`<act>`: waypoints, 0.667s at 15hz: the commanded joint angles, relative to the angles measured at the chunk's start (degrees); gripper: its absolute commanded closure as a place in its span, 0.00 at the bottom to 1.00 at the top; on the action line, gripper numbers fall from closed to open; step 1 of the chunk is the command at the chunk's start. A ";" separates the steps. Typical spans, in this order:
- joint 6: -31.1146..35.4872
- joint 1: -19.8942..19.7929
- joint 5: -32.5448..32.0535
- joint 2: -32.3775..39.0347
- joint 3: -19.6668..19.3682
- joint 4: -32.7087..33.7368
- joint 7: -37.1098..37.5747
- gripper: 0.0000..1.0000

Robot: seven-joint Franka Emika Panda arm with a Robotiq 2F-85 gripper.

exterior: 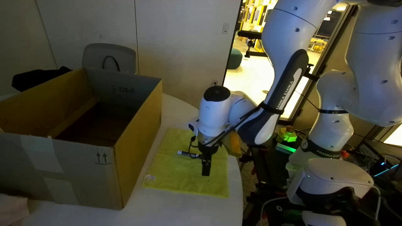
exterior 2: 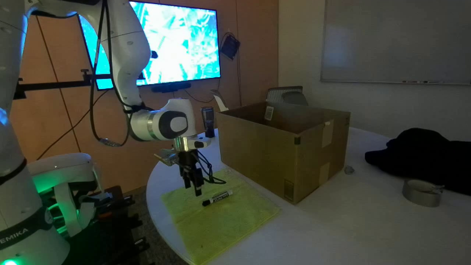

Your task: Put the marker in the towel, fold up the towel and put it in the box

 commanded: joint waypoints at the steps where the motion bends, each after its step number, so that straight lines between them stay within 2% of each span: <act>1: 6.97 -1.41 2.40 -1.10 4.28 -4.87 -6.24 0.00; 6: 8.01 -2.68 7.21 0.84 9.63 -5.84 -13.67 0.00; 10: 6.74 -4.19 10.15 2.54 12.17 -4.93 -18.38 0.00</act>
